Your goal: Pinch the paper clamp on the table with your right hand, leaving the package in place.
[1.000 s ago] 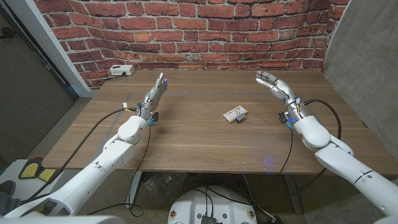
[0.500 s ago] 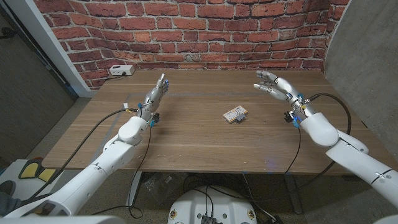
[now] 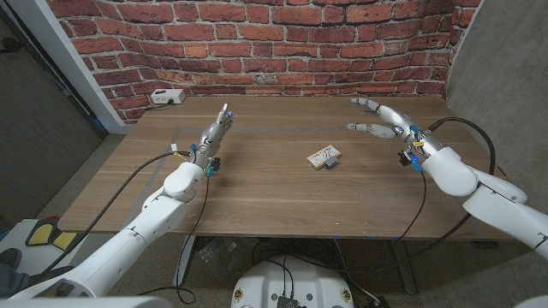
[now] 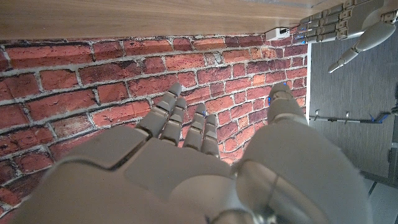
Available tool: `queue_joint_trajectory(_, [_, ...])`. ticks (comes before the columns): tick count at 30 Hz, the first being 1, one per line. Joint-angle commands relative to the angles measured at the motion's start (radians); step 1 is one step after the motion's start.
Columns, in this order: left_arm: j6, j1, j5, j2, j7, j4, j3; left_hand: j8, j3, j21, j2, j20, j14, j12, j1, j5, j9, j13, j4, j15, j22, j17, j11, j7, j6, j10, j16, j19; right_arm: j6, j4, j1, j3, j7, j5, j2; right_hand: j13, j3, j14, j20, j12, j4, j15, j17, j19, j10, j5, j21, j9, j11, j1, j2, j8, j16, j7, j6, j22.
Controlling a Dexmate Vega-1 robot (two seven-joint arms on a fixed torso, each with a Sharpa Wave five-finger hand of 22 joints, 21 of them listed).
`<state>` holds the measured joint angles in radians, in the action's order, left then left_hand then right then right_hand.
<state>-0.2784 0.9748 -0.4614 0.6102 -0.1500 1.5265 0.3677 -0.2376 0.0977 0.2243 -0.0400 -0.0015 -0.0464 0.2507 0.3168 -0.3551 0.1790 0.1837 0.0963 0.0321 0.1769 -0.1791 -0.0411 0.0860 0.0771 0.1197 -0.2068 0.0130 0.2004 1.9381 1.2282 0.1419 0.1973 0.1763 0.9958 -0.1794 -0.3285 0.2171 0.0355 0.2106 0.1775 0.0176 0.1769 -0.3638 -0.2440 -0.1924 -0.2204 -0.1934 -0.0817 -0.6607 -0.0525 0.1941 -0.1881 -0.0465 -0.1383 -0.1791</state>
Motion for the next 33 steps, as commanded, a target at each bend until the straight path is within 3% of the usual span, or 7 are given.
queue_joint_trajectory(1, [0.002,-0.006,0.012,0.001,0.002,-0.001,0.004,0.004,0.007,-0.004,0.001,0.002,-0.004,-0.007,0.001,-0.003,0.005,0.005,0.003,-0.001,0.002,-0.003,0.004,0.001,0.006,0.002,0.003,0.006,-0.088,0.063,-0.002,-0.011,-0.048,0.122,0.081,-0.004,0.001,-0.003,-0.016,-0.005,-0.006,0.009,0.002,-0.003,0.013,-0.005,0.002,-0.002,0.000,-0.015,-0.005,-0.007,0.005,0.002,0.015,-0.006])
queue_joint_trajectory(16, [0.006,-0.002,0.005,0.002,0.002,-0.007,0.002,0.008,0.009,-0.008,0.006,0.005,-0.002,-0.011,0.003,-0.003,0.006,0.005,0.004,-0.003,0.002,-0.003,0.006,0.001,0.007,0.001,0.006,0.012,-0.142,0.109,-0.082,0.035,-0.148,0.265,0.176,-0.005,0.005,-0.012,-0.015,-0.014,-0.012,0.009,0.003,-0.002,0.040,-0.006,0.003,-0.002,0.004,-0.022,-0.010,-0.010,0.007,0.006,0.038,-0.008])
queue_joint_trajectory(28, [-0.004,0.009,-0.003,-0.001,0.003,-0.007,-0.002,0.011,0.010,-0.011,0.009,0.007,-0.001,-0.014,0.006,-0.002,0.006,0.005,0.004,-0.003,0.002,-0.003,0.002,-0.001,0.010,0.003,0.008,0.014,-0.125,0.120,-0.169,0.108,-0.187,0.417,0.209,-0.005,0.010,0.002,-0.016,-0.013,-0.018,0.005,0.005,-0.011,0.043,-0.009,0.000,-0.003,-0.001,-0.021,-0.017,-0.002,0.000,-0.005,0.031,-0.009])
queue_joint_trajectory(33, [-0.006,0.019,-0.001,0.003,-0.005,0.002,-0.006,0.012,0.011,-0.011,0.010,0.006,-0.002,-0.015,0.006,-0.002,0.006,0.005,0.004,-0.002,0.003,-0.004,0.001,-0.001,0.010,0.003,0.009,0.014,-0.118,0.117,-0.216,0.141,-0.253,0.427,0.207,-0.005,0.013,-0.004,-0.014,-0.015,-0.021,0.004,0.006,-0.010,0.051,-0.010,0.000,-0.003,-0.001,-0.018,-0.019,-0.003,0.003,-0.004,0.038,-0.010])
